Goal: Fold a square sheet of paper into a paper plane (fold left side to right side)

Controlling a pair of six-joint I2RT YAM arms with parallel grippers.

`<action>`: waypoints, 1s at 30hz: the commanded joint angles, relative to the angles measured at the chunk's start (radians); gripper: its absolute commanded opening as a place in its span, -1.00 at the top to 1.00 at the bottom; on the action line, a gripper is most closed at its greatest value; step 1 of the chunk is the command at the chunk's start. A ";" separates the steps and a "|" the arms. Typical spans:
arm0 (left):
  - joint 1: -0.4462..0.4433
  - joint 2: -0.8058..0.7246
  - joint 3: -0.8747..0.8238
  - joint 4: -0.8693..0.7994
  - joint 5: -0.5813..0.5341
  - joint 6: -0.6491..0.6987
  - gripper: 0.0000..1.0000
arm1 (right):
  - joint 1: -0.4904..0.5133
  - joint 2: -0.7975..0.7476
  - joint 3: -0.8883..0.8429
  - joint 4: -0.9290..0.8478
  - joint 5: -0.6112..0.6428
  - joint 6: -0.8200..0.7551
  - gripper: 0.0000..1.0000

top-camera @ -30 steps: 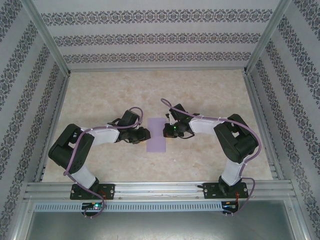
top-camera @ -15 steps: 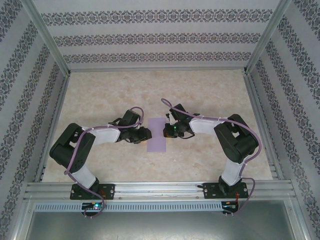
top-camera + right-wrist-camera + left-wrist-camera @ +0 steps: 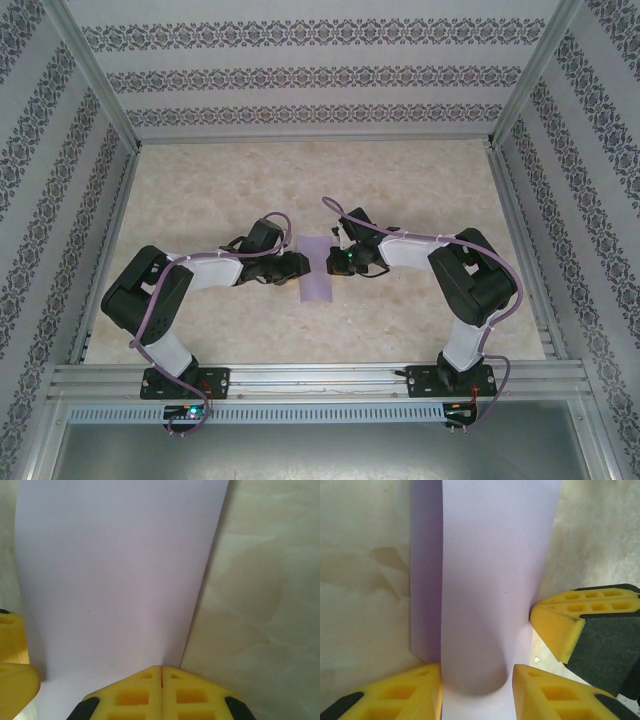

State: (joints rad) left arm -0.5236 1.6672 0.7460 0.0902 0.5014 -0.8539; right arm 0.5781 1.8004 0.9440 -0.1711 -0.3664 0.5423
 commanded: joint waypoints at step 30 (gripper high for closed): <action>0.051 0.016 0.037 -0.038 0.036 0.061 0.84 | -0.021 0.000 -0.024 -0.058 0.013 -0.055 1.00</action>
State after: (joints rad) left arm -0.4824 1.6825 0.7902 0.0746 0.5236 -0.7906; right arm 0.5766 1.7988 0.9421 -0.1673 -0.3714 0.5251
